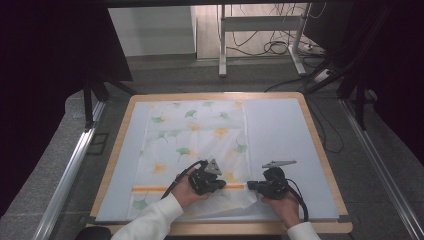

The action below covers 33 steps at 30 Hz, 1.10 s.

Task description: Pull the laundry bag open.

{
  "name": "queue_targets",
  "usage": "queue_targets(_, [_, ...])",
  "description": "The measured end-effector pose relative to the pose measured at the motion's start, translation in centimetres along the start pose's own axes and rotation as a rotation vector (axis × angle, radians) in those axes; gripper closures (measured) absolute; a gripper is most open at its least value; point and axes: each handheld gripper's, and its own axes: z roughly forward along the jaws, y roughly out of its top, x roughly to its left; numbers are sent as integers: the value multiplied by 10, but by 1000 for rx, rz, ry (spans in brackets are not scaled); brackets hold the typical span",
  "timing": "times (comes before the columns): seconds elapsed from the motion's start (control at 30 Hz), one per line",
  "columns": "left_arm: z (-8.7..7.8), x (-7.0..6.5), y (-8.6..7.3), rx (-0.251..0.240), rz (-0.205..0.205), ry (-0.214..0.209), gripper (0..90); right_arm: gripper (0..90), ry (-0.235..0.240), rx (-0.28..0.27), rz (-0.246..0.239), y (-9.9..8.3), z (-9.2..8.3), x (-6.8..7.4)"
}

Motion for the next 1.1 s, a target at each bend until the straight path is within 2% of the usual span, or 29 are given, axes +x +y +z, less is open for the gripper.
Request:
queue_targets(0.6, [-14,8,-17,-4,-36,15,900,893,-1,-1,-4,0,0,0])
queue_targets(1.1, [-24,11,-27,9,-47,33,900,893,-2,1,-6,0,0,0])
